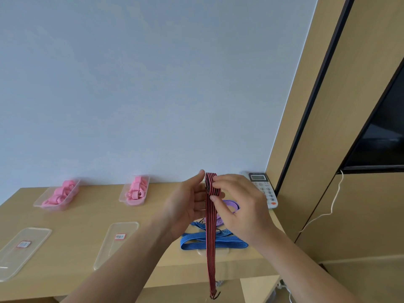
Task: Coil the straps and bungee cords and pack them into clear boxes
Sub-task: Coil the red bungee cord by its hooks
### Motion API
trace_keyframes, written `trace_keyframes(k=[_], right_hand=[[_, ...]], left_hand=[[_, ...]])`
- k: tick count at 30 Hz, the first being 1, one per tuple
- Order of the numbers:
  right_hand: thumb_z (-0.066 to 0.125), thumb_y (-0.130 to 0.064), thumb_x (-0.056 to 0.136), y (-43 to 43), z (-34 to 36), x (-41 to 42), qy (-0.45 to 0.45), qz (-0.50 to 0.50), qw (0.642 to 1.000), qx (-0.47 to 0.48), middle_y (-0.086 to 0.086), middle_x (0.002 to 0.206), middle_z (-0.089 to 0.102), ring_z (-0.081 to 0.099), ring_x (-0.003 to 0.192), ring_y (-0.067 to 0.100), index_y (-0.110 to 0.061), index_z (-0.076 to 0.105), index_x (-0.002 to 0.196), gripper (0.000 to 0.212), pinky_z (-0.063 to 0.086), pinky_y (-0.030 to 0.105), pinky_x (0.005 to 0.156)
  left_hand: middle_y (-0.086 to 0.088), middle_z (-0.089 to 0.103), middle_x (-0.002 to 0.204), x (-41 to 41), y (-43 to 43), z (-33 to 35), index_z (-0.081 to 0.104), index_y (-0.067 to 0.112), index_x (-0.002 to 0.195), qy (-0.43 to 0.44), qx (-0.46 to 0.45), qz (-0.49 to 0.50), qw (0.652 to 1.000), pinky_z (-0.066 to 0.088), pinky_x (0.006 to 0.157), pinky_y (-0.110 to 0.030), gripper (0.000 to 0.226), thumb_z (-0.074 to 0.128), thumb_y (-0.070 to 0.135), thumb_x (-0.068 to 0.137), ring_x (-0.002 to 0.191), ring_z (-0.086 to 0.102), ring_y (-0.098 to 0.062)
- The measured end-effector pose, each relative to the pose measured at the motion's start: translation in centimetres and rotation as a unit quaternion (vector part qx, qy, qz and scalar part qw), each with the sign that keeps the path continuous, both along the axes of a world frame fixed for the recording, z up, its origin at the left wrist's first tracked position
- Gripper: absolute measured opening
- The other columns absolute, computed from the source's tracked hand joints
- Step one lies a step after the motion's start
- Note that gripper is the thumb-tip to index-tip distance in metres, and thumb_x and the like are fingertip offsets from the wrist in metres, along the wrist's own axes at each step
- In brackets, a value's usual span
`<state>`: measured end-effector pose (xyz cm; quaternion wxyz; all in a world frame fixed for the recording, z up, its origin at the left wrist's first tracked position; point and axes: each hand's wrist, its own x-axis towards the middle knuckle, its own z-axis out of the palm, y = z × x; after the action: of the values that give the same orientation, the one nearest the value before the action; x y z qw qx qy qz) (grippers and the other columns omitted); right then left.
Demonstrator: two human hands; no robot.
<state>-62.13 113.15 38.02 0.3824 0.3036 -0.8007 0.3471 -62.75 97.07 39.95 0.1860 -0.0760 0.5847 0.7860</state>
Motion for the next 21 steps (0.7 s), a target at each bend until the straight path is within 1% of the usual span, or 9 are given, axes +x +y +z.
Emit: trace_keyframes(k=[2, 4, 6, 9, 13, 16, 18, 19, 21], right_hand=[[0.079, -0.001, 0.078, 0.0, -0.4, 0.2, 0.011, -0.001, 1.000, 0.008, 0.003, 0.107, 0.070, 0.064, 0.105, 0.013, -0.006, 0.074, 0.098, 0.021, 0.049, 0.013, 0.089], [0.079, 0.002, 0.077, -0.1, -0.7, 0.3, 0.029, 0.002, 0.999, 0.017, 0.004, 0.106, 0.070, 0.065, 0.104, 0.016, -0.004, 0.074, 0.094, 0.019, 0.052, 0.019, 0.089], [0.079, 0.004, 0.076, -0.2, -1.1, 0.3, 0.038, 0.005, 0.999, 0.023, 0.005, 0.105, 0.070, 0.065, 0.105, 0.019, -0.003, 0.074, 0.092, 0.018, 0.054, 0.026, 0.090], [0.079, 0.004, 0.078, -0.3, -1.5, 0.1, 0.042, 0.009, 0.998, 0.035, 0.005, 0.104, 0.069, 0.065, 0.105, 0.020, -0.002, 0.074, 0.091, 0.016, 0.053, 0.031, 0.092], [0.077, -0.002, 0.082, -0.3, -1.3, 0.1, 0.036, 0.015, 0.998, 0.050, 0.003, 0.101, 0.070, 0.064, 0.101, 0.020, -0.005, 0.075, 0.090, 0.009, 0.052, 0.030, 0.090], [0.078, -0.005, 0.081, -0.3, -0.4, 0.0, 0.028, 0.017, 0.999, 0.015, -0.002, 0.094, 0.072, 0.064, 0.093, 0.018, -0.008, 0.076, 0.089, 0.009, 0.051, 0.030, 0.084], [0.079, -0.010, 0.080, -0.2, 0.2, -0.3, 0.006, -0.008, 1.000, -0.021, -0.005, 0.092, 0.072, 0.064, 0.091, 0.016, -0.011, 0.076, 0.094, 0.014, 0.051, 0.030, 0.082], [0.078, -0.014, 0.080, -0.1, 0.4, -0.5, -0.019, -0.023, 0.999, -0.040, -0.007, 0.095, 0.072, 0.064, 0.094, 0.014, -0.014, 0.075, 0.099, 0.019, 0.051, 0.030, 0.082], [0.077, -0.021, 0.082, 0.1, 0.9, -0.9, -0.127, -0.026, 0.989, -0.068, -0.012, 0.108, 0.069, 0.062, 0.107, 0.007, -0.019, 0.071, 0.116, 0.034, 0.052, 0.030, 0.087]], left_hand=[[-0.013, 0.074, 0.101, -0.1, 0.0, 0.0, 0.074, 0.006, 0.105, 0.003, 0.007, 0.007, 1.000, 0.053, 0.098, -0.047, 0.046, 0.055, 0.047, 0.100, 0.098, 0.068, -0.032], [-0.012, 0.073, 0.095, -0.1, 0.0, 0.1, 0.076, 0.006, 0.107, 0.007, 0.013, 0.013, 1.000, 0.055, 0.094, -0.046, 0.042, 0.057, 0.043, 0.101, 0.093, 0.072, -0.031], [-0.010, 0.073, 0.089, -0.1, 0.2, 0.3, 0.075, 0.005, 0.111, 0.013, 0.016, 0.017, 1.000, 0.055, 0.089, -0.044, 0.039, 0.059, 0.038, 0.101, 0.082, 0.074, -0.027], [-0.010, 0.072, 0.088, 0.0, 0.2, 0.5, 0.075, 0.003, 0.112, 0.018, 0.013, 0.016, 1.000, 0.056, 0.084, -0.041, 0.035, 0.060, 0.033, 0.101, 0.074, 0.074, -0.023], [-0.011, 0.072, 0.090, -0.2, 0.0, 0.4, 0.075, 0.001, 0.113, 0.028, -0.004, 0.014, 0.999, 0.056, 0.084, -0.042, 0.035, 0.057, 0.030, 0.103, 0.080, 0.073, -0.026], [-0.016, 0.074, 0.094, -0.1, -0.2, 0.3, 0.072, -0.002, 0.115, 0.053, -0.020, 0.009, 0.998, 0.057, 0.082, -0.040, 0.038, 0.054, 0.029, 0.105, 0.087, 0.072, -0.028], [-0.025, 0.075, 0.104, 0.0, -0.2, 0.2, 0.071, -0.004, 0.116, 0.077, -0.038, 0.002, 0.996, 0.060, 0.084, -0.041, 0.038, 0.053, 0.028, 0.106, 0.087, 0.071, -0.028], [-0.029, 0.072, 0.111, 0.0, -0.2, 0.2, 0.071, -0.004, 0.116, 0.088, -0.042, 0.000, 0.995, 0.060, 0.089, -0.045, 0.038, 0.053, 0.028, 0.105, 0.087, 0.071, -0.029], [-0.032, 0.069, 0.117, 0.1, -0.2, 0.2, 0.072, -0.002, 0.115, 0.101, -0.044, -0.005, 0.994, 0.059, 0.096, -0.050, 0.035, 0.055, 0.026, 0.105, 0.088, 0.073, -0.031]])
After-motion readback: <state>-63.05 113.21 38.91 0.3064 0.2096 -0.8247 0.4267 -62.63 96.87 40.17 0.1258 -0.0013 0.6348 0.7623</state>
